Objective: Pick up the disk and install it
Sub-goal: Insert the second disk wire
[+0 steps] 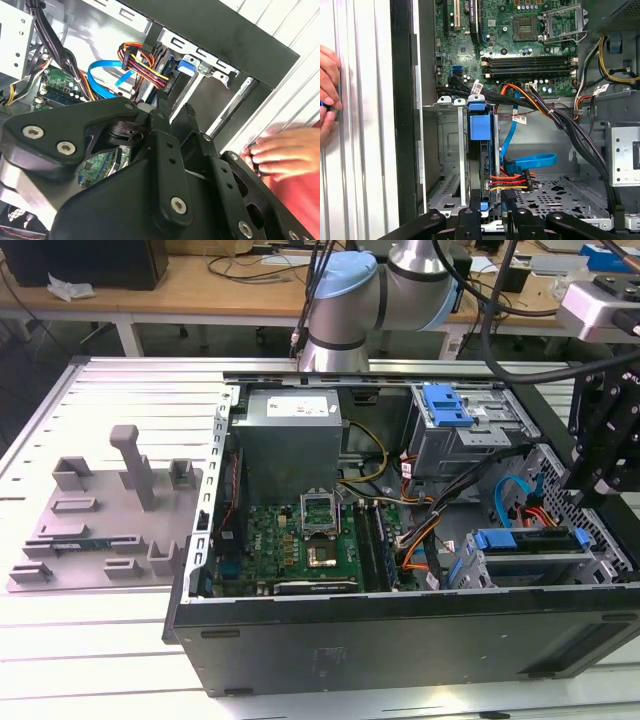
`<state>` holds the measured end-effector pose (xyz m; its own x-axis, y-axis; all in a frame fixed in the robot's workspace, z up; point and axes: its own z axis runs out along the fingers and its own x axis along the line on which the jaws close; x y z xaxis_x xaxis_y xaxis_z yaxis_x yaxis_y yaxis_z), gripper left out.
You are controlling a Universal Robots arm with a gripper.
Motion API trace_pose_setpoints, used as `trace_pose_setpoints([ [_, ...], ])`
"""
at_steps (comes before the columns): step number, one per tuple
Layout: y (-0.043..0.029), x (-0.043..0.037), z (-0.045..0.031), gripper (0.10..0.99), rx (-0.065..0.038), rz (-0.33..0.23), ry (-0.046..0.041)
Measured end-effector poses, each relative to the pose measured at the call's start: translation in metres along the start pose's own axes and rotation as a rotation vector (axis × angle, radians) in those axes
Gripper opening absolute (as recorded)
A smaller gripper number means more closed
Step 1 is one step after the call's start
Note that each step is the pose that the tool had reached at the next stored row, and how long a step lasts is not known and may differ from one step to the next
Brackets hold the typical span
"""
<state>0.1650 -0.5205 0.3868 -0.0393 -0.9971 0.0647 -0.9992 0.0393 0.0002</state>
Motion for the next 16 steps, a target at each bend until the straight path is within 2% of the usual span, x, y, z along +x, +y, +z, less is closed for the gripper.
trace_pose_setpoints([
  [5,0.0000,0.0000,-0.0002,0.302,0.000,0.000,0.0000],
  [6,0.0001,-0.0022,-0.0006,0.302,0.000,0.000,0.0029],
  [8,0.0003,-0.0085,-0.0008,0.302,0.000,0.000,0.0183],
  [10,0.0008,-0.0186,-0.0014,0.302,0.002,-0.002,0.0489],
  [11,0.0009,-0.0232,-0.0006,0.302,0.002,-0.006,0.0594],
  [13,0.0022,-0.0330,0.0039,0.302,0.004,-0.023,0.0617],
  [16,0.0055,-0.0351,0.0072,0.302,0.006,-0.041,0.0617],
])
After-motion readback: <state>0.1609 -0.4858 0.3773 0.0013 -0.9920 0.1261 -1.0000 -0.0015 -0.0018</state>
